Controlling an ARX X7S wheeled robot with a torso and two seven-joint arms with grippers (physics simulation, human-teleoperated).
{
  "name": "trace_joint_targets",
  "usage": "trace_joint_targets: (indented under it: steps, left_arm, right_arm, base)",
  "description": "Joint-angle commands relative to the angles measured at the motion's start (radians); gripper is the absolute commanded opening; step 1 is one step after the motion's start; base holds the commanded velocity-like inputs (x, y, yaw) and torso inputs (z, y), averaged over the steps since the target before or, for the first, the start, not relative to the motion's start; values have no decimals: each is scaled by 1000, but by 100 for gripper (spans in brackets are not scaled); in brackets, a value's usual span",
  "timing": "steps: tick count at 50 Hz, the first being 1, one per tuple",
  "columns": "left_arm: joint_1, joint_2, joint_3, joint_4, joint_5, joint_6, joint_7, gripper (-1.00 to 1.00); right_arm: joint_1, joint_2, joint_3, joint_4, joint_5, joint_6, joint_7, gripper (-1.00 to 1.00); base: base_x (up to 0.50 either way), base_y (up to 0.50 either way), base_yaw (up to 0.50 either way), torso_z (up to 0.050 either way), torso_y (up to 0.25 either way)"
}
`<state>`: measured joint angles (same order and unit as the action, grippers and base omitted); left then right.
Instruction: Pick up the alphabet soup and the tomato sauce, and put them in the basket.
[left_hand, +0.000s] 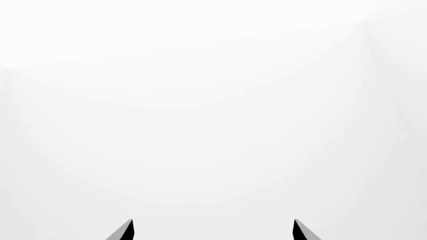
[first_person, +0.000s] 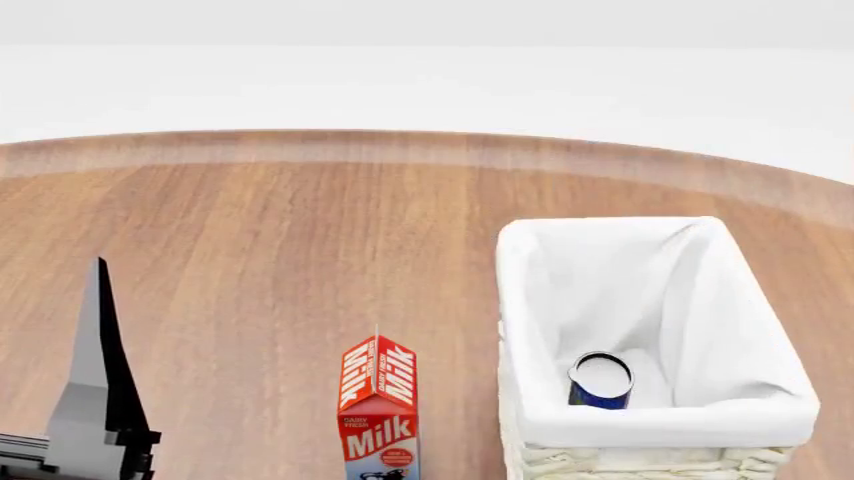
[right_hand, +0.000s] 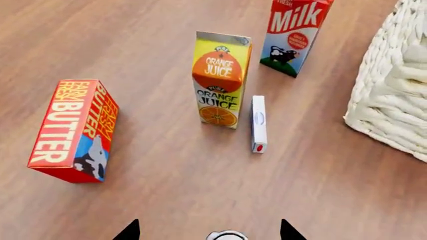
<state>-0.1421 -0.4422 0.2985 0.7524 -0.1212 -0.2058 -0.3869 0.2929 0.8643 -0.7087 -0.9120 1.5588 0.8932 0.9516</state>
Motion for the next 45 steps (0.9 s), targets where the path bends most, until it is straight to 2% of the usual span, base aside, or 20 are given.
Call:
trace_joint_targets:
  steps: [1, 18, 45]
  left_arm:
    - [4, -3, 0, -3, -1, 9, -3, 100]
    - [-3, -3, 6, 4, -1, -2, -6, 100]
    - [-8, -6, 14, 1, -3, -1, -10, 100]
  right_arm:
    - [-83, 9, -22, 2, -29, -21, 65, 100]
    - [-130, 20, -27, 25, -90, -41, 37, 100]
    - [-186, -53, -83, 261, -303, -91, -162, 100]
  base:
    - [0, 0, 0, 0, 0]
    - [0, 0, 0, 0, 0]
    - [0, 0, 0, 0, 0]
